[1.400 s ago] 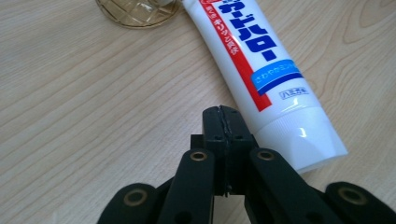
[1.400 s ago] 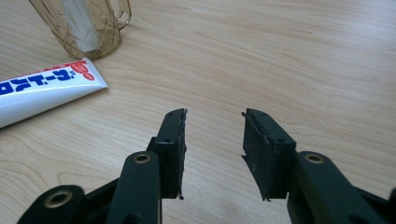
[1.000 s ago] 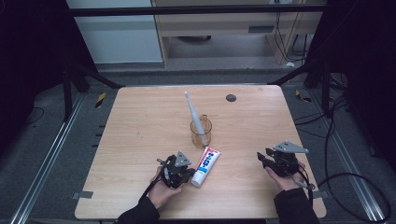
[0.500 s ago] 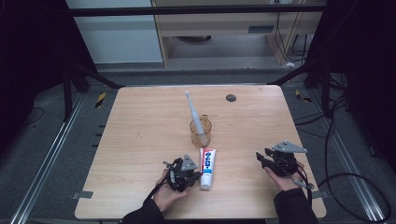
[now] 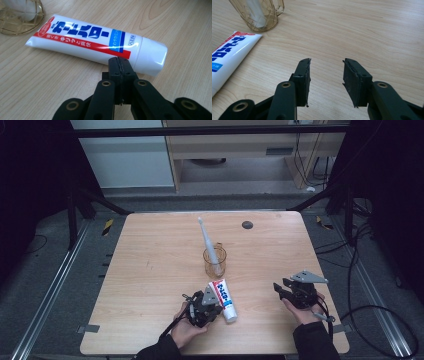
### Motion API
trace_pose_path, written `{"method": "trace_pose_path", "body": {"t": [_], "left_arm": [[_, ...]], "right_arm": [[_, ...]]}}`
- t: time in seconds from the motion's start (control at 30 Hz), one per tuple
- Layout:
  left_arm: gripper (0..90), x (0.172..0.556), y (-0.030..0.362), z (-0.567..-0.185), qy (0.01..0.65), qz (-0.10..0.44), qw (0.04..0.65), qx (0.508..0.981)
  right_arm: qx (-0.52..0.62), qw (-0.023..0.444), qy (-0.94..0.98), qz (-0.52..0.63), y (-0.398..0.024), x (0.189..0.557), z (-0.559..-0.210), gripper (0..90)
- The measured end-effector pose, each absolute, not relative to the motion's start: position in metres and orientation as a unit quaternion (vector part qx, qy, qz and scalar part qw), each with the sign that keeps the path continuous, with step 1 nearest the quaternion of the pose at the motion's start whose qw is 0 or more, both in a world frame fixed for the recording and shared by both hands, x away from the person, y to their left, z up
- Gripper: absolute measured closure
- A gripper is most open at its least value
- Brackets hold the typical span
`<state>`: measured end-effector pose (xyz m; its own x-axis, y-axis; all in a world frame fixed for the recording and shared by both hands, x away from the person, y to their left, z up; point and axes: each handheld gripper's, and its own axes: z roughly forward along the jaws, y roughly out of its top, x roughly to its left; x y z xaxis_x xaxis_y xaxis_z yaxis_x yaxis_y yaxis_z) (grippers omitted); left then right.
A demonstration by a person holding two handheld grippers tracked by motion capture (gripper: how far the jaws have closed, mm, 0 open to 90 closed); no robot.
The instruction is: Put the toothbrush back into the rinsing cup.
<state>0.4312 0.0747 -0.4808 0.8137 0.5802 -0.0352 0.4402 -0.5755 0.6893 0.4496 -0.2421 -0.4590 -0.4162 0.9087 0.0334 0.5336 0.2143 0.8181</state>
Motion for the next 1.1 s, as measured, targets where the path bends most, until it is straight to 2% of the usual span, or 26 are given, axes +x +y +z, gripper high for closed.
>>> {"method": "trace_pose_path", "body": {"t": [0.33, 0.53, 0.73, 1.1], "left_arm": [[89.7, 0.432, 0.072, -0.481, 0.289, 0.101, 0.36, 0.881], [89.6, 0.427, 0.084, -0.473, 0.284, 0.106, 0.363, 0.881], [89.4, 0.429, 0.12, -0.46, 0.31, 0.127, 0.368, 0.867], [88.1, 0.44, 0.209, -0.454, 0.404, 0.178, 0.353, 0.825]], "right_arm": [[0.48, 0.235, 0.745, 0.398, -0.237, 0.45, -0.458, 56.9], [0.479, 0.235, 0.742, 0.405, -0.237, 0.448, -0.454, 56.6], [0.477, 0.236, 0.741, 0.41, -0.232, 0.446, -0.445, 56.5], [0.467, 0.222, 0.755, 0.404, -0.208, 0.446, -0.429, 56.9]]}}
